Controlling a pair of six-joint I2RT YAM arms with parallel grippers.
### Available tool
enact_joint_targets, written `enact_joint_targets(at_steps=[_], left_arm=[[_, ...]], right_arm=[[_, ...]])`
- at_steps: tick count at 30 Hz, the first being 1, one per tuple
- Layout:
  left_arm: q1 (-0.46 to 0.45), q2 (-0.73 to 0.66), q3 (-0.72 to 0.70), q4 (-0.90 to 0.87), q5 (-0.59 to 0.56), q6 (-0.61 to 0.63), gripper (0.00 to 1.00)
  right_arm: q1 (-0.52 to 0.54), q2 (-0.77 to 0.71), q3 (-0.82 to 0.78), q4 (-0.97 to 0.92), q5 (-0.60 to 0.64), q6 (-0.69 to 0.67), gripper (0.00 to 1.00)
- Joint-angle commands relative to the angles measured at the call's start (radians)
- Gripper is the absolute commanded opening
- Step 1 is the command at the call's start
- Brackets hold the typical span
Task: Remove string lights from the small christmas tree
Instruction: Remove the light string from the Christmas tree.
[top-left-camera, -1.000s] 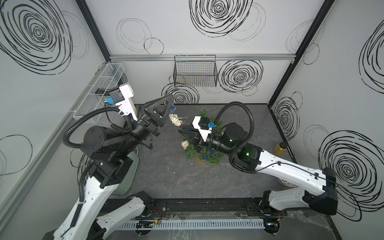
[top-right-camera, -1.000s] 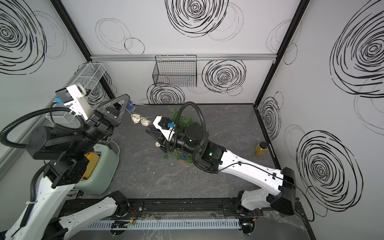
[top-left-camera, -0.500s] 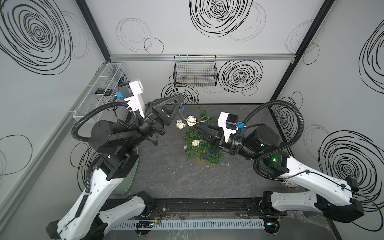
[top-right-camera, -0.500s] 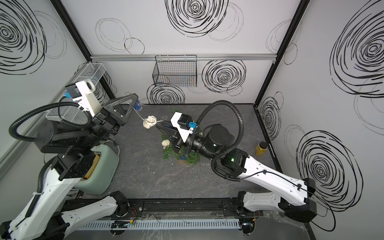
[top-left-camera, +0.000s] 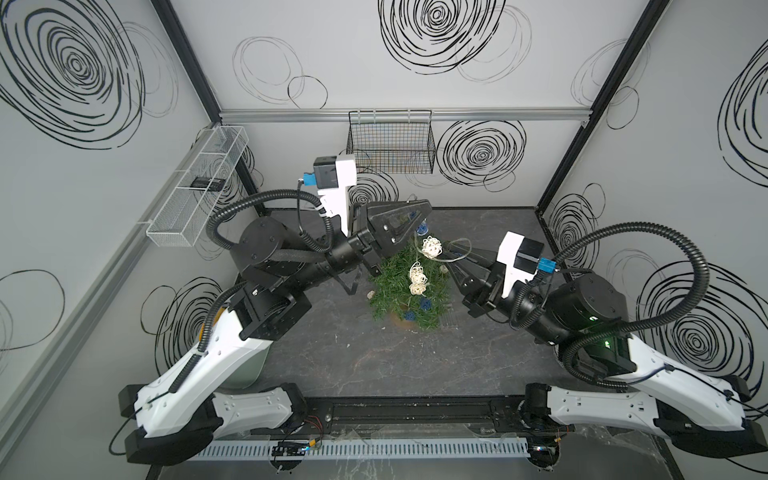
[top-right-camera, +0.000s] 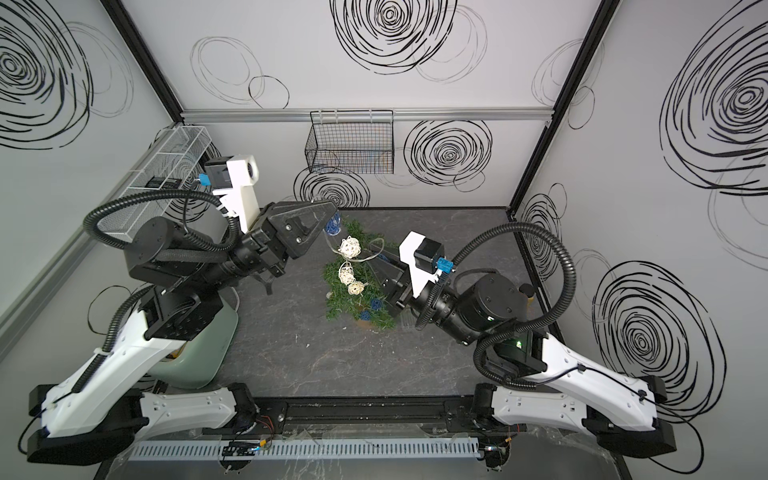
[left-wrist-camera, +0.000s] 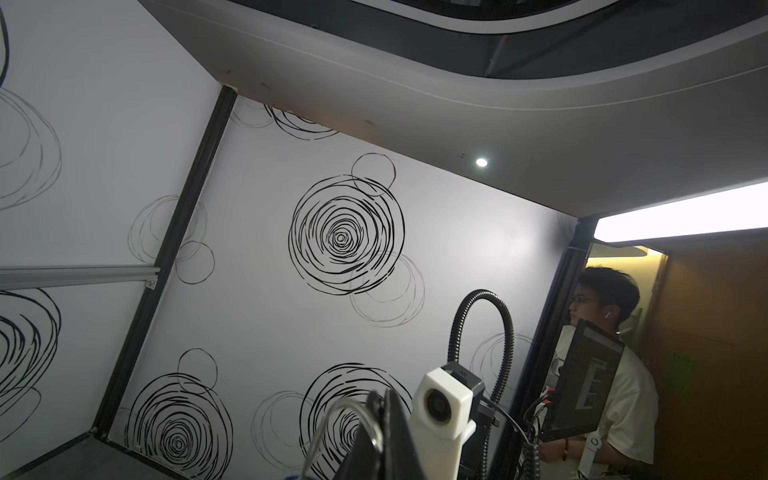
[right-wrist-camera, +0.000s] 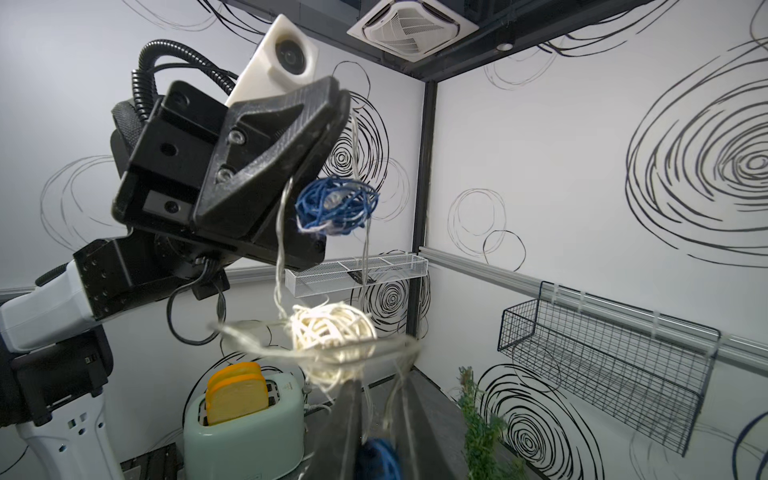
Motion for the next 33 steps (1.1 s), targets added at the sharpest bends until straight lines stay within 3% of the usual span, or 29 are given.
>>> enact_joint_targets(at_steps=[1,5,9,14,20,22,29,33], left_arm=[[-0.012,0.053,0.108,0.009,0.016,0.028,0.00],[-0.042,0.152,0.238,-0.024,0.042,0.029,0.00],[-0.059,0.234,0.336,-0.052,0.056,0.034,0.00],[-0.058,0.304,0.444,-0.096,0.062,0.048,0.00],[-0.058,0.365,0.537,-0.115,0.076,0.044,0.00],[-0.058,0.377,0.552,-0.114,0.086,0.037,0.00],[-0.057,0.383,0.567,-0.107,0.096,0.024,0.00],[-0.057,0.375,0.558,-0.108,0.093,0.027,0.00]], right_arm=[[0.005,-0.059,-0.074,-0.017,0.047,0.023,0.30],[0.005,-0.133,-0.169,0.003,0.055,0.051,0.60],[0.005,-0.240,-0.285,0.033,0.081,0.091,0.70],[0.004,-0.364,-0.443,0.033,0.159,0.145,0.76],[0.004,-0.431,-0.577,-0.022,0.160,0.198,0.81],[0.003,-0.438,-0.613,-0.023,0.172,0.203,0.87],[-0.002,-0.426,-0.700,0.008,0.245,0.248,0.87],[-0.008,-0.390,-0.705,0.018,0.226,0.246,0.86]])
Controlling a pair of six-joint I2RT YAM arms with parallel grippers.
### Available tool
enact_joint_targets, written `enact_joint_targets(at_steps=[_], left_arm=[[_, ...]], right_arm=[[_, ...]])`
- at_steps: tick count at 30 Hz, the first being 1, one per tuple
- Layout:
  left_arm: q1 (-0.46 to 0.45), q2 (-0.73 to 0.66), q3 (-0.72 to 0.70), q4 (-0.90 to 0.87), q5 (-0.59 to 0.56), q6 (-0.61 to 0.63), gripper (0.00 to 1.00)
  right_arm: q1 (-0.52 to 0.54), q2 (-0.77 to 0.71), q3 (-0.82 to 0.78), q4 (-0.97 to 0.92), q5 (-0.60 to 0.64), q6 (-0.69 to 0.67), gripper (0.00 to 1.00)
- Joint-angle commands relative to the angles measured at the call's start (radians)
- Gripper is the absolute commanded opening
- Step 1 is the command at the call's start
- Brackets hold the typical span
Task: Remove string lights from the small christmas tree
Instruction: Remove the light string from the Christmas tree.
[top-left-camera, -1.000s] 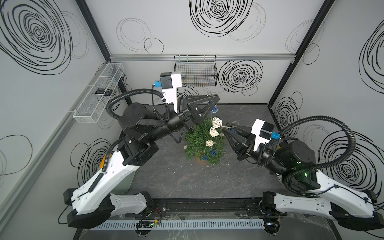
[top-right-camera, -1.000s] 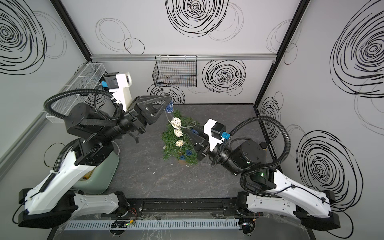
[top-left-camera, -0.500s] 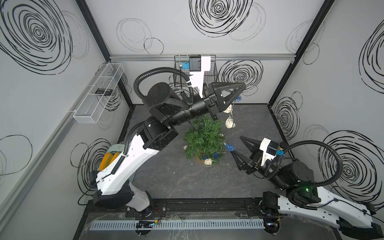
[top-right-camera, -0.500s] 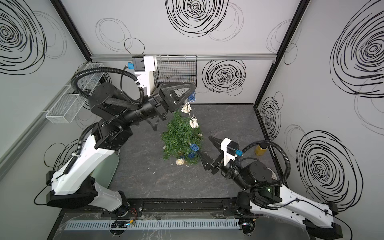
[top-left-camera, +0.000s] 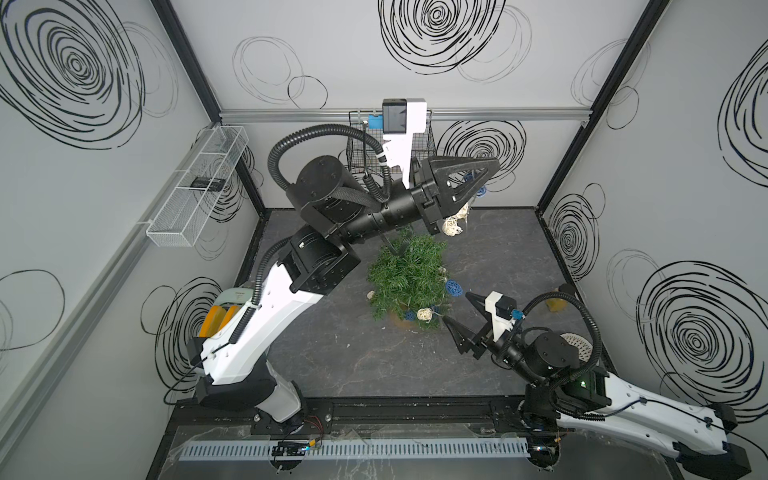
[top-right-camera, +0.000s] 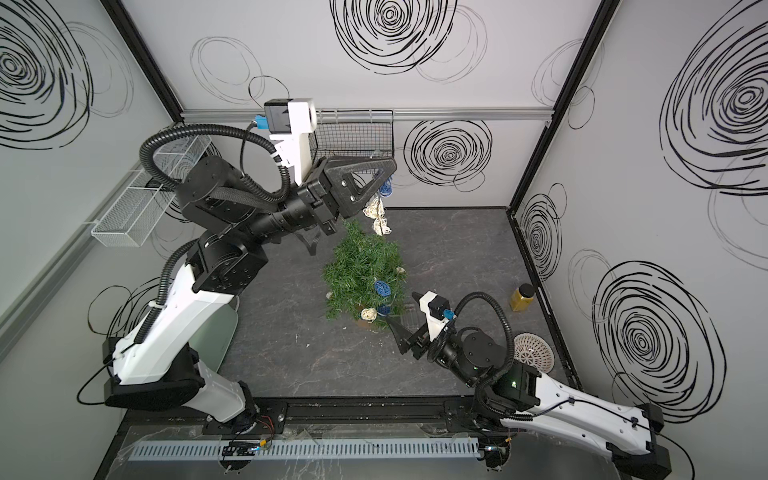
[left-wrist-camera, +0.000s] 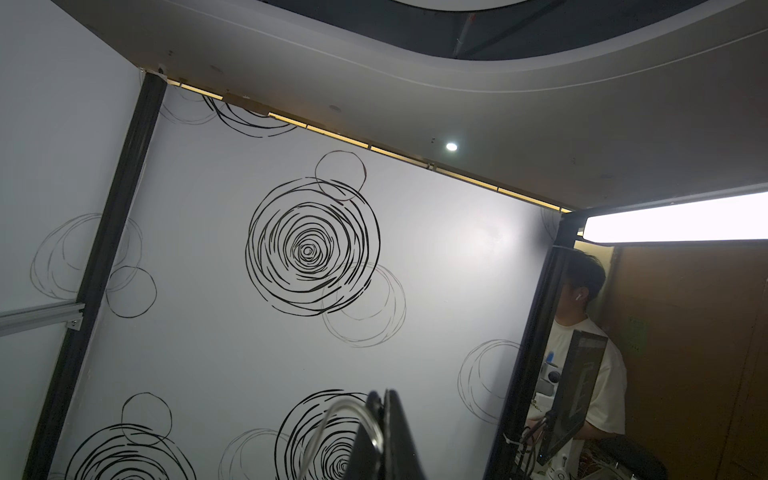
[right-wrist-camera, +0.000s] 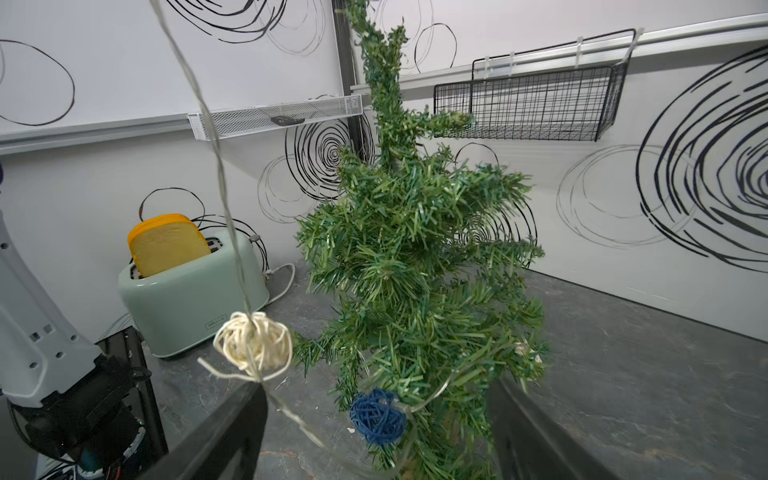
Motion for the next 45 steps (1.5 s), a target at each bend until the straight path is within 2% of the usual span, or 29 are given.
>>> enact_joint_targets(at_steps=[1,6,12,16,21,25,29,34,40,45], left_arm=[[0.000,-0.008,0.023,0.035,0.014,-0.006,0.00],[0.000,-0.015,0.022,0.036,0.019,-0.011,0.00],[0.002,-0.034,0.004,0.032,0.019,-0.005,0.00],[0.009,-0.051,-0.021,0.039,0.021,-0.005,0.00],[0.019,-0.074,-0.060,0.048,0.025,-0.010,0.00],[0.037,-0.105,-0.108,0.068,0.024,-0.012,0.00],[0.062,-0.122,-0.139,0.098,0.035,-0.026,0.00],[0.072,-0.123,-0.144,0.113,0.049,-0.035,0.00],[0.097,-0.105,-0.133,0.118,0.058,-0.031,0.00],[0.160,-0.079,-0.133,0.158,0.074,-0.043,0.00]], right_arm=[[-0.007,0.034,0.001,0.042,0.009,0.015,0.85],[-0.049,0.094,0.002,0.077,0.026,0.023,0.81],[-0.152,0.129,0.011,0.099,-0.061,0.046,0.74],[-0.199,0.128,0.010,0.134,-0.107,0.053,0.53],[-0.227,0.130,0.043,0.155,-0.115,0.058,0.19],[-0.241,0.135,0.103,0.142,-0.098,0.041,0.01],[-0.295,0.175,0.198,0.126,-0.095,0.027,0.00],[-0.419,0.209,0.285,0.140,-0.124,0.027,0.00],[-0.665,0.296,0.373,0.161,-0.308,0.105,0.00],[-0.850,0.398,0.429,0.208,-0.475,0.187,0.00]])
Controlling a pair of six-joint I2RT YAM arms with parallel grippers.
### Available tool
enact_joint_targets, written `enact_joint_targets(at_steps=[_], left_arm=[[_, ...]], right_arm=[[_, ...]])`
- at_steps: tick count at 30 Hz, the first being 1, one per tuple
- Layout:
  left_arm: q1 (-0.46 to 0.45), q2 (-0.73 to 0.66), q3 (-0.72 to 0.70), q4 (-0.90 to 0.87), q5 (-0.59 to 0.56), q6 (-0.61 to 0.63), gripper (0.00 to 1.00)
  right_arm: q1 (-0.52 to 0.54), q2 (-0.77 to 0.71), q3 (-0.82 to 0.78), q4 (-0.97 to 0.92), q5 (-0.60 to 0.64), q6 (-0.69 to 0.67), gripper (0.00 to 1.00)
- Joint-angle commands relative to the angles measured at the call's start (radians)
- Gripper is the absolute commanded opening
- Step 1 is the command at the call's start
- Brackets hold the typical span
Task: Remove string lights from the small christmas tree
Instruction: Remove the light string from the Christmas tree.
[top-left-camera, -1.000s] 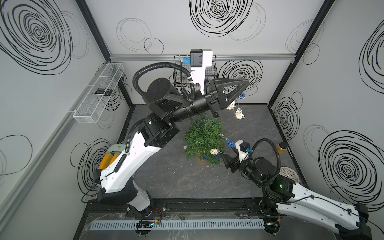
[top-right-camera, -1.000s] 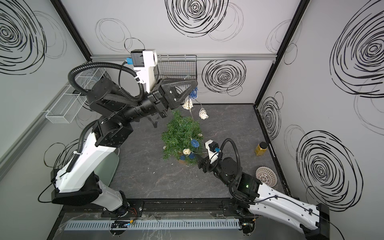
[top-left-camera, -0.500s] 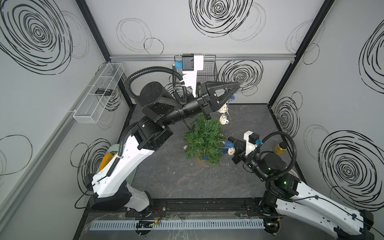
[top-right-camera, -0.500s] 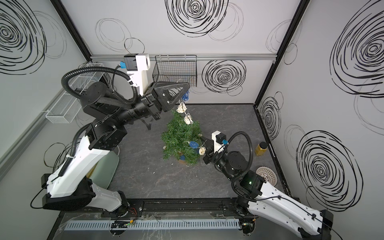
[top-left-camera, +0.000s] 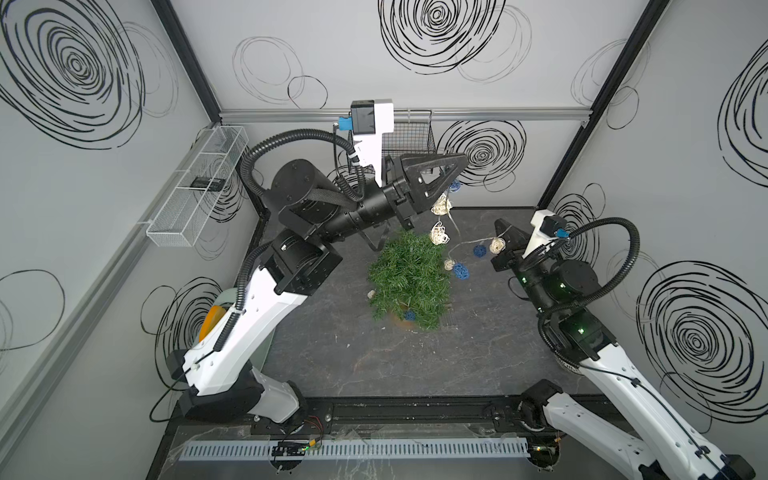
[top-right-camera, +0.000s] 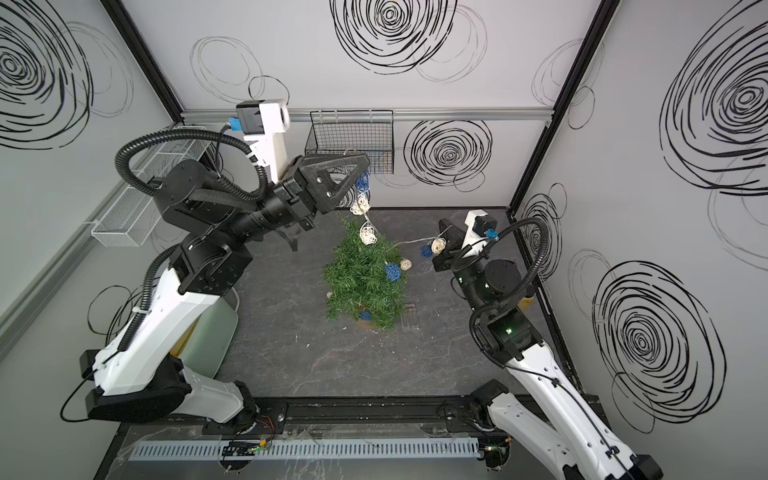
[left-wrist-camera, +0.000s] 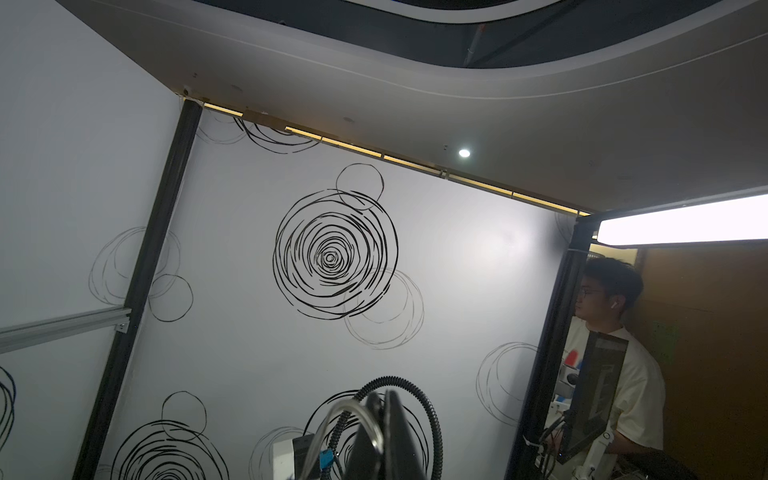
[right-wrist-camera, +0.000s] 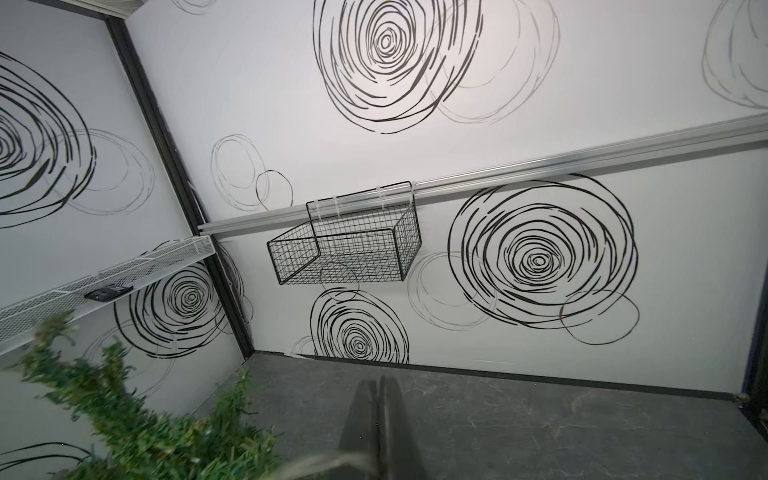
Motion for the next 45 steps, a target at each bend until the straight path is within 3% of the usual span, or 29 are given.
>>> enact_joint_targets(at_steps=[1,5,12,30,34,45], left_arm=[[0.047,0.020,0.003,0.104,0.029,-0.029,0.00],[0.115,0.059,0.000,0.196,0.067,-0.085,0.00],[0.231,0.150,0.025,0.336,0.106,-0.193,0.00],[0.563,0.322,0.024,0.468,0.000,-0.264,0.00],[0.604,0.320,-0.072,0.500,-0.001,-0.264,0.00],[0.688,0.192,-0.542,0.723,-0.008,-0.295,0.00]], right_arm=[[-0.089,0.059,0.053,0.066,-0.160,0.080,0.00],[-0.165,0.148,0.108,0.115,-0.252,0.130,0.00],[-0.195,0.324,0.233,0.145,-0.355,0.142,0.00],[-0.195,0.873,0.745,0.081,-0.624,0.113,0.00],[-0.175,0.961,0.842,0.041,-0.657,0.089,0.00],[-0.083,1.169,1.160,-0.149,-0.698,-0.015,0.00]])
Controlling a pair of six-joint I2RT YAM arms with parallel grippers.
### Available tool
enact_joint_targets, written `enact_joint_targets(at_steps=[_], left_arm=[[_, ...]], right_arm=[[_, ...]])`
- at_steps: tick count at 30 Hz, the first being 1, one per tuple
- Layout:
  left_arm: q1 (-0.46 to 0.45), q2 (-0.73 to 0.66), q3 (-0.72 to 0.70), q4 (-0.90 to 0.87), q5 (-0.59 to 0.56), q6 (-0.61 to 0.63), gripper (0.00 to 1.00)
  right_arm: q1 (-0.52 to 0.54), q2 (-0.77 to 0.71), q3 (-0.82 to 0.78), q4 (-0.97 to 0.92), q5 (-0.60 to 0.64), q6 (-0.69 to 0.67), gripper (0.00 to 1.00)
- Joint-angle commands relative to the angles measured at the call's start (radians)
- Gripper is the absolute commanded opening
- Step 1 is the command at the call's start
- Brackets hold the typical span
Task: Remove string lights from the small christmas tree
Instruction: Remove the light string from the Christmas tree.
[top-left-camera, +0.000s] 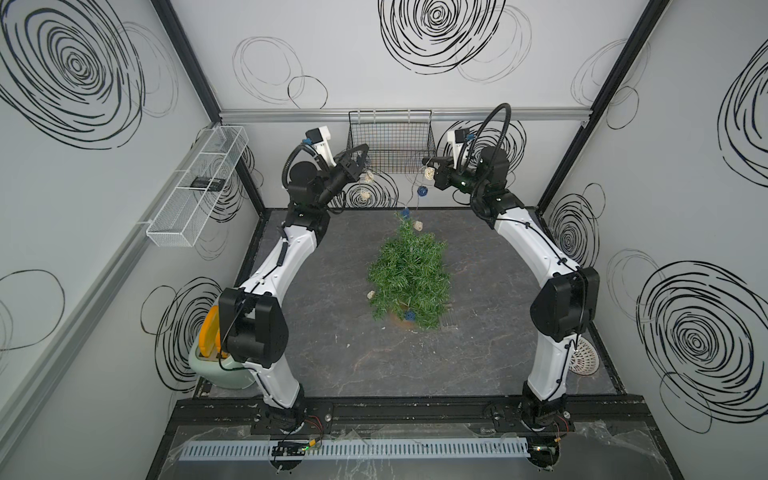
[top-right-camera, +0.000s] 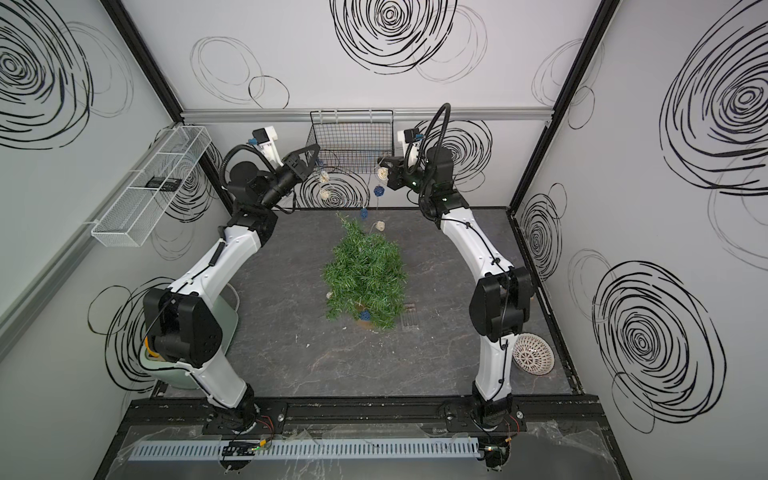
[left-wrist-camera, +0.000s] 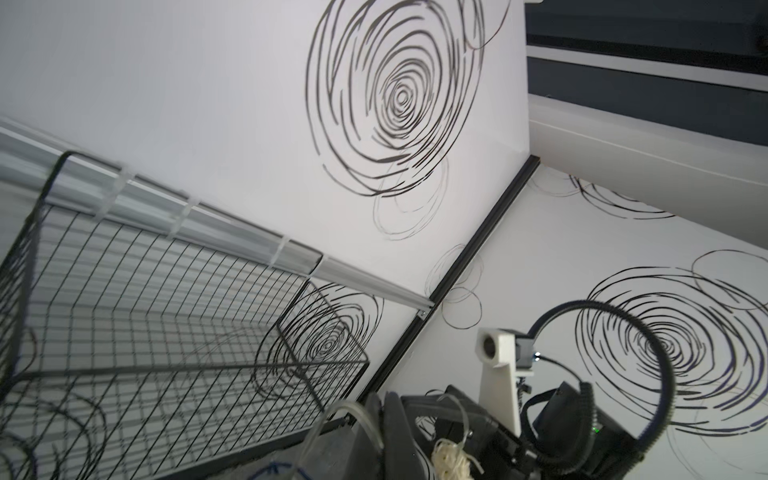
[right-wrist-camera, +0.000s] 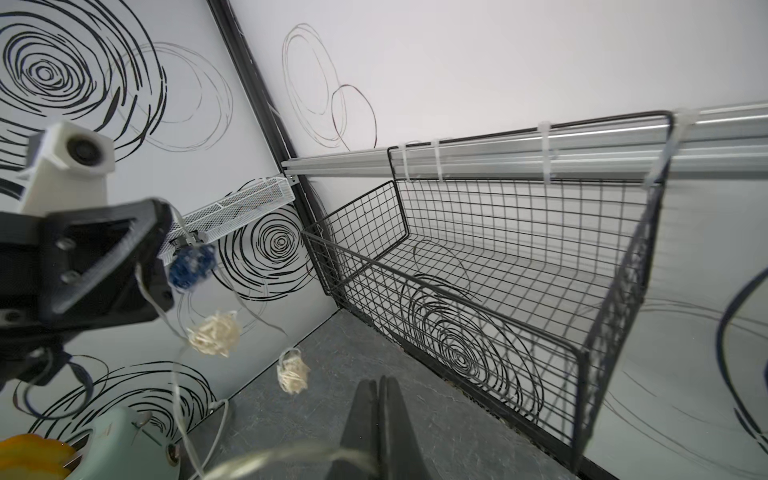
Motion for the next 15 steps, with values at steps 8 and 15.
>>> enact_joint_targets(at_steps=[8,15], left_arm=[[0.016,-0.111,-0.248,0.259,0.021,-0.023,0.00],[-0.024,-0.104,-0.353,0.273,0.066,0.055,0.37]], right_arm=[[0.083,0.141,0.254,-0.154,-0.033,-0.077,0.00],[0.106,0.187,0.294,-0.184,-0.030,-0.073,0.00]])
